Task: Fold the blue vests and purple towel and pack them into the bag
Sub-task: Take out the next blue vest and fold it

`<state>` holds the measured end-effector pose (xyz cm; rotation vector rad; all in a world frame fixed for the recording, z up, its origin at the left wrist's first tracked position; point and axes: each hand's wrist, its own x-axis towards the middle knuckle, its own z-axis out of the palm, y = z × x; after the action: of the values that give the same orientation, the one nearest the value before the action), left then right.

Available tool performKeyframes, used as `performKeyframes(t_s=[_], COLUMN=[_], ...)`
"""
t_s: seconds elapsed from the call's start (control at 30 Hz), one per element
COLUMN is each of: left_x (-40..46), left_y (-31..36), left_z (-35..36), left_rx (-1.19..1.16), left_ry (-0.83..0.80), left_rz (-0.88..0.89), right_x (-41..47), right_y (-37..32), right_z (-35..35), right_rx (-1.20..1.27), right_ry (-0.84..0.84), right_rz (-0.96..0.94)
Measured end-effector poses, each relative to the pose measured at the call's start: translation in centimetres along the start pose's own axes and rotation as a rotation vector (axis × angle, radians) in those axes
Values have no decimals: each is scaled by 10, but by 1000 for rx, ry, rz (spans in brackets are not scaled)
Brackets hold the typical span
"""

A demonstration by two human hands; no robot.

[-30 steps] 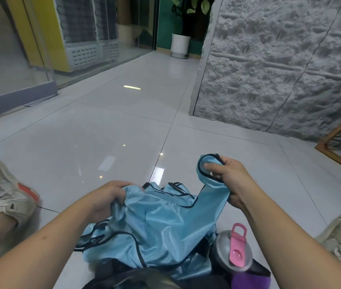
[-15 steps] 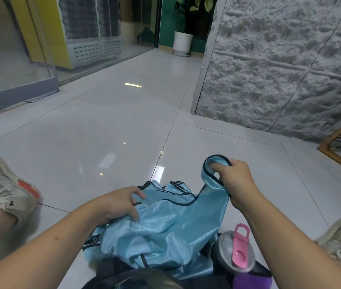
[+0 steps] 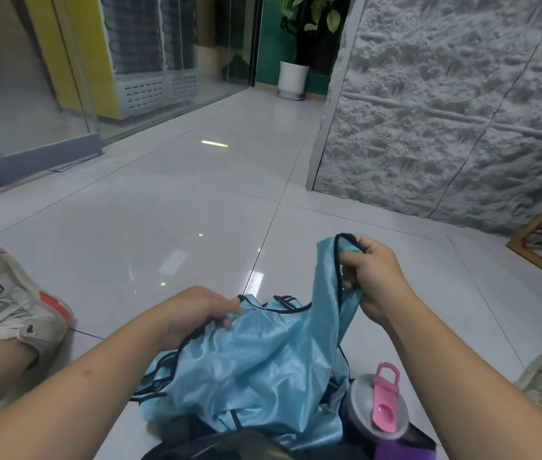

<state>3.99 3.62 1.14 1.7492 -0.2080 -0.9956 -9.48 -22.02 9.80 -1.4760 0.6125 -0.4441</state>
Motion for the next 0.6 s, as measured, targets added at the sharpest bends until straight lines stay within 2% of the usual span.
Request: performKeyframes(t_s=[0.1,0.17,0.23,0.33,0.4,0.57,0.6], left_x=[7,3,5,2,-6,-22,-22], left_y=[-15,-23,-34,-39,-37,-21,-20], left_z=[8,14,16,21,26,33,32], left_rx=[-37,-31,106,563,669,972,970], left_ry=[275,310,252,201,170,-49,-72], left_rz=[-87,-157,-176,-215,-238,-285,-278], right_x=[-2,-2,-2,-3,-3,-4,-4], right_y=[1,3,3,3,3,2,1], right_z=[1,1,4,6,8,14,14], right_rx=[-9,-33,-78,-106,-79,20,38], right_ry=[-16,22,80,135,166,217,217], right_rz=[2,3,-17,-50,-53,-39,-33])
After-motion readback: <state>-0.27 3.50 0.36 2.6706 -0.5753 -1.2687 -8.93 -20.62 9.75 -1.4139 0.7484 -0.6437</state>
